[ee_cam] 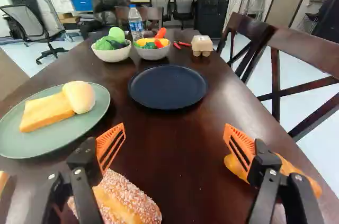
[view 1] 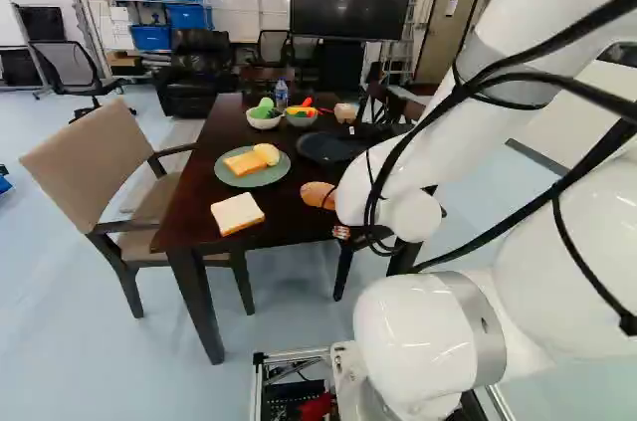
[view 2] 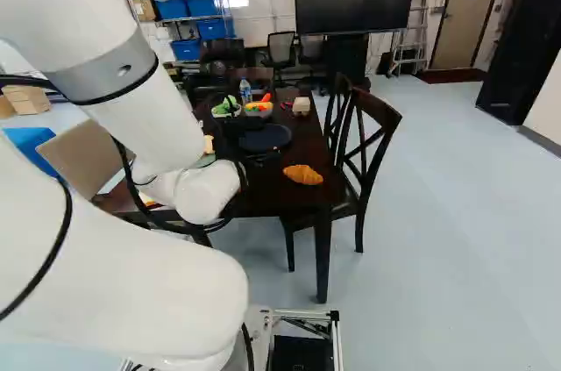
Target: Move the croissant to the empty plate
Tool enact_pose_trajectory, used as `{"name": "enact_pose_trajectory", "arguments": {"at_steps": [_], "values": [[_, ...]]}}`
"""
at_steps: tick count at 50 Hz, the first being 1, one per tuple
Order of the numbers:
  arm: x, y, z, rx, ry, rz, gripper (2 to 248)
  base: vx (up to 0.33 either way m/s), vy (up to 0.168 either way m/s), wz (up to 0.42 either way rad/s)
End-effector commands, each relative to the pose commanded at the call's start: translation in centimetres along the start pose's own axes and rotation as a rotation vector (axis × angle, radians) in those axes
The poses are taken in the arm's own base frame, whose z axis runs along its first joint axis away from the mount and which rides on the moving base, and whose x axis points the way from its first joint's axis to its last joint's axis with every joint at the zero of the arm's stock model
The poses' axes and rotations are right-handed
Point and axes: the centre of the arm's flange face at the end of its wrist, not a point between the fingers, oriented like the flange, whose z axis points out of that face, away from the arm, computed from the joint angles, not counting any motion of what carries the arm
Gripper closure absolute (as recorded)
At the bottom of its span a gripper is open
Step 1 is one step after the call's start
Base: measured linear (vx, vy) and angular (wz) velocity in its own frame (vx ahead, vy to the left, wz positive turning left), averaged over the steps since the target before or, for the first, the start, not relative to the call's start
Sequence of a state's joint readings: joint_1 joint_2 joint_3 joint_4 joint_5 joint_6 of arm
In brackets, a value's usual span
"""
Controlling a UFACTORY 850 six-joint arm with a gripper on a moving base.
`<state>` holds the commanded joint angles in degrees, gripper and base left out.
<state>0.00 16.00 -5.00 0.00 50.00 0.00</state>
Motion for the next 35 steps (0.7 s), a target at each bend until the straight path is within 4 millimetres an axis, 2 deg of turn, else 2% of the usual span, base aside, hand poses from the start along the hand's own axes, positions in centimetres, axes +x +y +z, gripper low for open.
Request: {"name": "enact_pose_trajectory", "arguments": {"at_steps": [35], "values": [[0.64,0.51,-0.18,-0.018,-0.025,0.006,3,0.000,0.000,0.000]]}}
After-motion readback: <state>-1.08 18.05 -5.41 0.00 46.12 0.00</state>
